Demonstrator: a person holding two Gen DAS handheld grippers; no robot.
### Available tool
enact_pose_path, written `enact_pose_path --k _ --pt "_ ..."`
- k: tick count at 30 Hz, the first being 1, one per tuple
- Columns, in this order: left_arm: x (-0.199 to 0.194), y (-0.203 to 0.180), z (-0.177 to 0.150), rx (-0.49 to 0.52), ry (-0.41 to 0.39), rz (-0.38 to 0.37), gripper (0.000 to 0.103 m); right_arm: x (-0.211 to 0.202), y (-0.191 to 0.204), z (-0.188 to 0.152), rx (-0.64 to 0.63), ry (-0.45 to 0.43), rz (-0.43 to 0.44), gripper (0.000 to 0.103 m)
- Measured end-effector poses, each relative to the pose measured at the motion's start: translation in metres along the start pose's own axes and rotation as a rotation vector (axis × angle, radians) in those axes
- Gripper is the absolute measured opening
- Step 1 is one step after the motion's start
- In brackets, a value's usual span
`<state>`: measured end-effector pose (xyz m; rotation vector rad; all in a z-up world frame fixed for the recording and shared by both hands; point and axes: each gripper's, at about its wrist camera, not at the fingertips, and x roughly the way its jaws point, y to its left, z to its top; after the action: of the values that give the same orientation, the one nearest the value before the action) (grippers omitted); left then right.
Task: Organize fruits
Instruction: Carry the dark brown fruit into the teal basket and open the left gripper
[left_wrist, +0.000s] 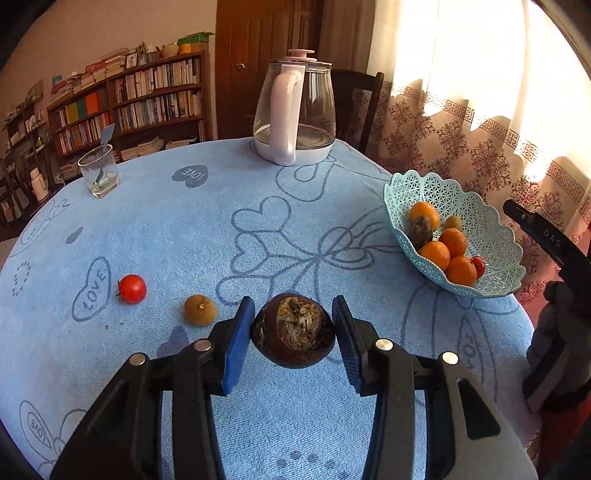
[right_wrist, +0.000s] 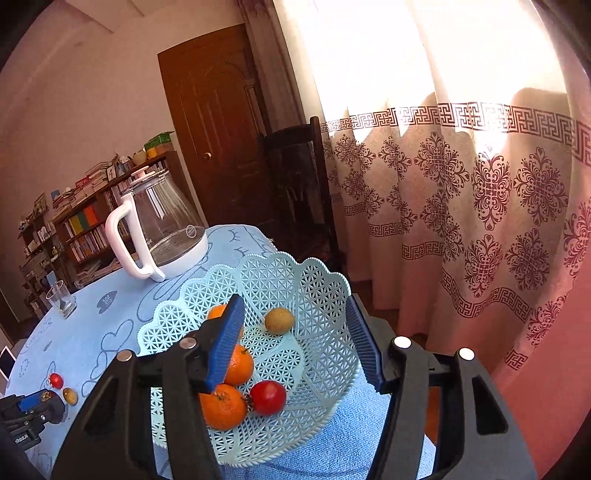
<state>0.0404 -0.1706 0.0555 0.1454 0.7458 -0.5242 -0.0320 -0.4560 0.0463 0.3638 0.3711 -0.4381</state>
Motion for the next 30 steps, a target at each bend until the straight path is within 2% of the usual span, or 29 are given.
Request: enact_pose_path --k 11,17,20,21,23,30 --pt "0.019 -0.074 0.036 0.103 -0.039 -0.115 0.044 -0.003 0.003 0.0 0.001 -0.02 0.002 0.062" --pt "0.031 -0.103 0.049 0.126 -0.047 -0.173 0.044 -0.003 0.0 0.0 0.018 -0.021 0.002 0.062" --pt "0.037 -0.107 0.053 0.103 -0.048 -0.197 0.046 -0.003 0.0 -0.001 0.022 -0.023 0.001 0.062" --pt "0.038 -0.107 0.053 0.093 -0.045 -0.201 0.055 -0.003 0.0 -0.001 0.022 -0.023 0.001 0.062" --pt "0.039 -0.104 0.052 0.079 -0.05 -0.206 0.06 -0.003 -0.001 0.0 0.023 -0.024 -0.001 0.062" --pt "0.038 -0.081 0.049 0.027 -0.04 -0.175 0.06 -0.004 0.0 -0.001 0.02 -0.029 -0.006 0.062"
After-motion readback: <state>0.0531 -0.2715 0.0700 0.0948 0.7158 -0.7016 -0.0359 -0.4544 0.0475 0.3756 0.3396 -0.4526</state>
